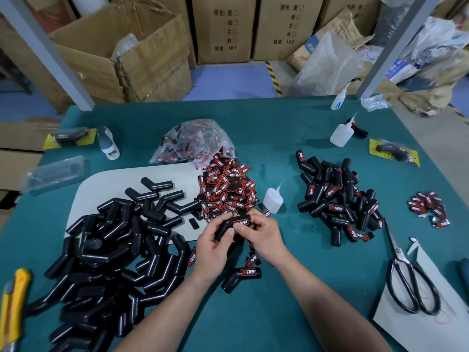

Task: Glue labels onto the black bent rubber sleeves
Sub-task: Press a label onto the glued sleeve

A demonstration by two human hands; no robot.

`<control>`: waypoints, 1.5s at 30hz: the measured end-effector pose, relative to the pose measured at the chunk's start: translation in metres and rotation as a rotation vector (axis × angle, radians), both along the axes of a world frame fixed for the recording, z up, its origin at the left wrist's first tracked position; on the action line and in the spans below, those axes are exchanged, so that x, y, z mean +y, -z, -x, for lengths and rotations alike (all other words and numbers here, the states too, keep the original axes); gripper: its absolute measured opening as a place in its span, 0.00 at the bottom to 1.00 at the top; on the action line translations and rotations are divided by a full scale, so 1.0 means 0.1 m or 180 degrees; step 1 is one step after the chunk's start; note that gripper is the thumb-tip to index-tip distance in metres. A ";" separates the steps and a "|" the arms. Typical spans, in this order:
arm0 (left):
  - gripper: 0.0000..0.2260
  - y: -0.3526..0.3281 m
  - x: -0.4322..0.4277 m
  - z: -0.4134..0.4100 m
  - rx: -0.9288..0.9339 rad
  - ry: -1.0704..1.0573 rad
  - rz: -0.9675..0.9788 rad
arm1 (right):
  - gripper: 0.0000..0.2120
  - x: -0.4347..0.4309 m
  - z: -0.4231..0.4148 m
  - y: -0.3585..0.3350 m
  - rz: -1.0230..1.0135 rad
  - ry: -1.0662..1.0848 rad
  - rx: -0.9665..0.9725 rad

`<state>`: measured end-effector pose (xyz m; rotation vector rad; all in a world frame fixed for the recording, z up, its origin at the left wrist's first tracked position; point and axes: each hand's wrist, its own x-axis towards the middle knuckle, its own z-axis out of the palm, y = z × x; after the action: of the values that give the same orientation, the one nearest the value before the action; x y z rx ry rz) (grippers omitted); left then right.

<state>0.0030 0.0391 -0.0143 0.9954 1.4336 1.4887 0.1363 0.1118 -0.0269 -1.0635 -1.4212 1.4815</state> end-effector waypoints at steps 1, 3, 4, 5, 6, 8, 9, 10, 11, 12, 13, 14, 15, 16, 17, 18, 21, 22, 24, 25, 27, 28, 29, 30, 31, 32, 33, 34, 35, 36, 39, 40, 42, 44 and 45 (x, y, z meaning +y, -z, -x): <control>0.14 0.00 0.00 0.00 -0.0009 -0.0043 -0.0007 | 0.04 -0.01 0.00 -0.01 -0.0043 -0.0014 -0.0014; 0.10 0.01 0.01 0.02 -0.0123 -0.0132 0.0029 | 0.04 -0.04 0.00 -0.02 -0.0168 -0.0066 -0.0061; 0.08 0.01 0.01 0.03 -0.0168 -0.0176 0.0069 | 0.05 -0.05 0.01 -0.02 -0.0235 -0.0081 -0.0096; 0.08 0.01 0.02 0.04 -0.0194 -0.0223 0.0113 | 0.08 -0.06 0.01 -0.02 -0.0310 -0.0081 -0.0140; 0.08 0.01 0.03 0.05 -0.0214 -0.0257 0.0143 | 0.11 -0.07 0.02 -0.02 -0.0384 -0.0074 -0.0191; 0.07 0.01 0.03 0.06 -0.0235 -0.0307 0.0158 | 0.15 -0.08 0.03 -0.02 -0.0452 -0.0082 -0.0269; 0.06 0.01 0.03 0.06 -0.0242 -0.0329 0.0162 | 0.15 -0.08 0.03 -0.03 -0.0460 -0.0100 -0.0267; 0.06 0.01 0.04 0.06 -0.0255 -0.0344 0.0167 | 0.14 -0.08 0.03 -0.05 -0.0458 -0.0120 -0.0257; 0.06 0.02 0.04 0.05 -0.0259 -0.0349 0.0174 | 0.14 -0.08 0.02 -0.06 -0.0454 -0.0131 -0.0253; 0.06 0.04 0.04 0.05 -0.0250 -0.0350 0.0174 | 0.14 -0.09 0.02 -0.07 -0.0450 -0.0132 -0.0257; 0.07 0.05 0.04 0.05 -0.0232 -0.0351 0.0175 | 0.14 -0.09 0.02 -0.08 -0.0451 -0.0128 -0.0263; 0.08 0.05 0.05 0.04 -0.0220 -0.0350 0.0179 | 0.14 -0.09 0.02 -0.09 -0.0463 -0.0125 -0.0276; 0.07 0.05 0.05 0.03 -0.0232 -0.0357 0.0187 | 0.14 -0.09 0.02 -0.09 -0.0493 -0.0128 -0.0301; 0.07 0.04 0.05 0.02 -0.0249 -0.0375 0.0200 | 0.13 -0.09 0.02 -0.09 -0.0529 -0.0132 -0.0331; 0.07 0.04 0.05 0.02 -0.0266 -0.0403 0.0207 | 0.12 -0.10 0.02 -0.09 -0.0562 -0.0137 -0.0357; 0.07 0.04 0.05 0.01 -0.0275 -0.0434 0.0212 | 0.12 -0.10 0.02 -0.09 -0.0580 -0.0148 -0.0381; 0.06 0.06 0.05 0.01 -0.0272 -0.0466 0.0206 | 0.10 -0.10 0.01 -0.07 -0.0553 -0.0210 -0.0417; 0.07 0.06 0.05 0.01 -0.0252 -0.0466 0.0202 | 0.10 -0.09 0.01 -0.07 -0.0532 -0.0217 -0.0401; 0.07 0.08 0.05 0.02 -0.0205 -0.0464 0.0184 | 0.11 -0.09 0.01 -0.08 -0.0476 -0.0234 -0.0346; 0.08 0.09 0.05 0.02 -0.0161 -0.0461 0.0169 | 0.11 -0.08 0.00 -0.08 -0.0457 -0.0254 -0.0327; 0.08 0.11 0.05 0.01 -0.0049 -0.0436 0.0116 | 0.10 -0.07 0.00 -0.09 -0.0437 -0.0273 -0.0317; 0.07 0.11 0.05 0.01 0.0002 -0.0410 0.0068 | 0.10 -0.07 0.00 -0.09 -0.0402 -0.0267 -0.0303; 0.06 0.10 0.04 0.01 0.0041 -0.0363 0.0000 | 0.09 -0.07 0.00 -0.09 -0.0334 -0.0260 -0.0268; 0.06 0.08 0.04 0.01 0.0128 -0.0304 -0.0110 | 0.08 -0.06 -0.01 -0.09 -0.0249 -0.0256 -0.0214; 0.06 0.07 0.04 0.00 0.0282 -0.0252 -0.0266 | 0.07 -0.05 -0.01 -0.09 -0.0173 -0.0258 -0.0159; 0.07 0.06 0.04 0.00 0.0487 -0.0206 -0.0423 | 0.07 -0.04 -0.02 -0.09 -0.0117 -0.0251 -0.0117; 0.07 0.06 0.04 0.00 0.0684 -0.0159 -0.0545 | 0.07 -0.03 -0.02 -0.09 -0.0066 -0.0244 -0.0080; 0.07 0.06 0.04 0.00 0.0852 -0.0120 -0.0617 | 0.06 -0.02 -0.03 -0.09 -0.0007 -0.0232 -0.0028; 0.07 0.08 0.04 0.00 0.0979 -0.0104 -0.0652 | 0.04 -0.02 -0.03 -0.10 0.0050 -0.0216 0.0040; 0.07 0.09 0.04 0.00 0.1062 -0.0114 -0.0654 | 0.03 -0.01 -0.03 -0.11 0.0076 -0.0193 0.0086; 0.07 0.11 0.03 0.00 0.1154 -0.0217 -0.0570 | 0.05 -0.02 -0.03 -0.12 0.0018 -0.0159 0.0083; 0.07 0.11 0.04 -0.01 0.1207 -0.0257 -0.0578 | 0.05 -0.02 -0.02 -0.11 0.0002 -0.0149 0.0060; 0.07 0.11 0.04 -0.01 0.1339 -0.0312 -0.0635 | 0.06 -0.03 -0.02 -0.10 -0.0027 -0.0091 0.0015; 0.07 0.11 0.04 -0.02 0.1431 -0.0318 -0.0703 | 0.06 -0.03 -0.02 -0.08 -0.0027 -0.0051 0.0018; 0.07 0.11 0.04 -0.02 0.1464 -0.0319 -0.0719 | 0.08 -0.03 -0.01 -0.08 -0.0011 -0.0038 0.0024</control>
<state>0.0051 0.0430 -0.0258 1.4984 1.6749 1.5858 0.1378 0.1089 -0.0193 -1.0482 -1.4266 1.4895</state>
